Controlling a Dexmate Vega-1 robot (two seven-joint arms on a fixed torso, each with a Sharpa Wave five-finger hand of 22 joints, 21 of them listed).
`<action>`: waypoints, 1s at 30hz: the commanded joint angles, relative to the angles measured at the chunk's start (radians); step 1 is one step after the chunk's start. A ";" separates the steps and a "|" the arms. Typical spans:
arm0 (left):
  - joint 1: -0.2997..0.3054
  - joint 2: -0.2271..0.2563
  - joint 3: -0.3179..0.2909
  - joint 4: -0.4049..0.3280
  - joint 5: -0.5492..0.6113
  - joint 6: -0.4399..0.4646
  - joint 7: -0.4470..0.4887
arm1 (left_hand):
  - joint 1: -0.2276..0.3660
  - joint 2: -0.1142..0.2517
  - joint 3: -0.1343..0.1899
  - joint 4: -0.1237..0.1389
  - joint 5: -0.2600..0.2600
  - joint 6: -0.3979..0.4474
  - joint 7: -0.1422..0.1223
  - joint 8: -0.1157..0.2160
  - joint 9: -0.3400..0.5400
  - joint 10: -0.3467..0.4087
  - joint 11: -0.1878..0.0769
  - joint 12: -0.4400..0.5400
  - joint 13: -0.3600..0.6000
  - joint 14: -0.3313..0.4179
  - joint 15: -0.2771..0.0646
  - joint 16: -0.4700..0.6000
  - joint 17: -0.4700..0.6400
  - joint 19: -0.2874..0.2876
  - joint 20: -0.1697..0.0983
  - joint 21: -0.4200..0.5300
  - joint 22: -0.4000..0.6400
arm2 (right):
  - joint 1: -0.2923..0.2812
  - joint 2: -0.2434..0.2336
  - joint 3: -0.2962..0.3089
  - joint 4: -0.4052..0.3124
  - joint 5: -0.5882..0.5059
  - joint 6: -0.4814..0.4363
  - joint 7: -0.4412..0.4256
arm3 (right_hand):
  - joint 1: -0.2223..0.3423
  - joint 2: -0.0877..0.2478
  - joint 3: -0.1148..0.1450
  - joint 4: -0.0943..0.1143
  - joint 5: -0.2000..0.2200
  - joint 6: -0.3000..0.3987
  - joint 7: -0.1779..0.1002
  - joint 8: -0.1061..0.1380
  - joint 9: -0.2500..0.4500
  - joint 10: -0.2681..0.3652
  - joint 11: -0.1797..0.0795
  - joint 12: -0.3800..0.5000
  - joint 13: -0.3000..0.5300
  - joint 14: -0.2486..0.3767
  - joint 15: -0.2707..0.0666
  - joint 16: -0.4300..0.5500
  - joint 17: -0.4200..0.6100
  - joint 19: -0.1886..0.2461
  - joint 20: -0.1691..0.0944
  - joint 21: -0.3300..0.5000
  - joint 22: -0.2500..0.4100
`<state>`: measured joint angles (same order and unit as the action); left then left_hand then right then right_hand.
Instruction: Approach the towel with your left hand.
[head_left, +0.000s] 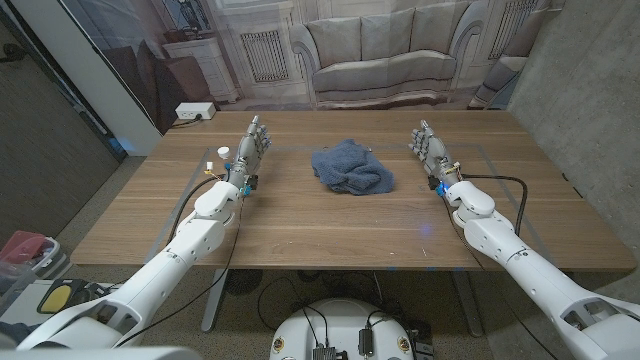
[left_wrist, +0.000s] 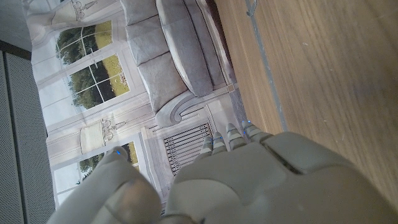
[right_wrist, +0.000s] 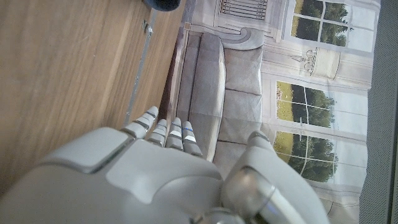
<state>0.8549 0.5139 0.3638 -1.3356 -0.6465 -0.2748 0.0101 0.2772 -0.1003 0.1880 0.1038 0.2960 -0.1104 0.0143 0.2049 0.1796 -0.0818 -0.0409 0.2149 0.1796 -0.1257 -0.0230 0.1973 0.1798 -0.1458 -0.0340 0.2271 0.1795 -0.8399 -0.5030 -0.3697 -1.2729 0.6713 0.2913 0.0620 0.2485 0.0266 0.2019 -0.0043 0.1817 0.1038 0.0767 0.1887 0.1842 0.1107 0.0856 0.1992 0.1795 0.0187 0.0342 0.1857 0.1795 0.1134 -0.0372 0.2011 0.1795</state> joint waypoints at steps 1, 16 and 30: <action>0.021 0.004 -0.007 -0.040 0.004 0.018 0.041 | 0.011 0.000 0.007 0.001 0.006 -0.003 -0.001 0.007 0.003 -0.006 0.003 0.004 0.005 -0.007 0.000 0.005 0.004 -0.006 -0.054 0.003 0.003 | 0.002 0.002 0.001 0.013 0.019 -0.006 0.026 | 0.005 0.000 0.006 -0.001 0.007 0.007 -0.001 0.006 0.004 0.009 -0.002 0.004 0.005 -0.001 0.010 0.004 0.005 0.008 -0.018 0.005 0.002; 0.013 0.013 -0.005 -0.035 0.017 -0.001 0.023 | 0.020 0.008 0.007 -0.001 0.007 0.006 0.001 0.006 0.004 0.005 0.005 0.005 0.005 0.003 0.002 0.005 0.004 -0.002 -0.051 0.000 0.003 | -0.029 -0.028 0.009 -0.046 0.003 0.003 0.007 | 0.004 0.000 0.004 -0.001 0.007 0.011 -0.002 0.007 0.004 0.012 -0.001 0.006 0.005 0.003 0.008 0.004 0.005 0.008 -0.015 0.004 0.003; 0.035 0.034 -0.026 -0.090 0.030 -0.035 0.036 | 0.039 0.025 0.009 -0.006 0.009 0.050 0.004 0.015 0.004 0.047 0.003 0.013 0.005 0.038 0.005 0.010 0.004 0.027 -0.038 0.005 0.003 | -0.033 -0.026 0.019 -0.042 0.008 0.020 0.008 | 0.003 0.001 0.003 -0.001 0.007 0.015 -0.002 0.008 0.004 0.023 -0.002 0.011 0.005 0.010 0.009 0.006 0.005 0.010 -0.014 0.004 0.003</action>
<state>0.8722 0.5360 0.3530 -1.3951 -0.6210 -0.2738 0.0452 0.3064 -0.0787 0.1920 0.0997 0.2997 -0.0772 0.0175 0.2090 0.1793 -0.0518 -0.0373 0.2188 0.1794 -0.1012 -0.0202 0.1973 0.1797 -0.1338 -0.0347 0.2271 0.1793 -0.8661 -0.5254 -0.3596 -1.3112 0.6771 0.2978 0.0703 0.2484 0.0266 0.2018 -0.0042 0.1817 0.1093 0.0712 0.1925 0.1840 0.1250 0.0821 0.2069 0.1793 0.0240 0.0394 0.1856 0.1793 0.1133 -0.0372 0.2011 0.1793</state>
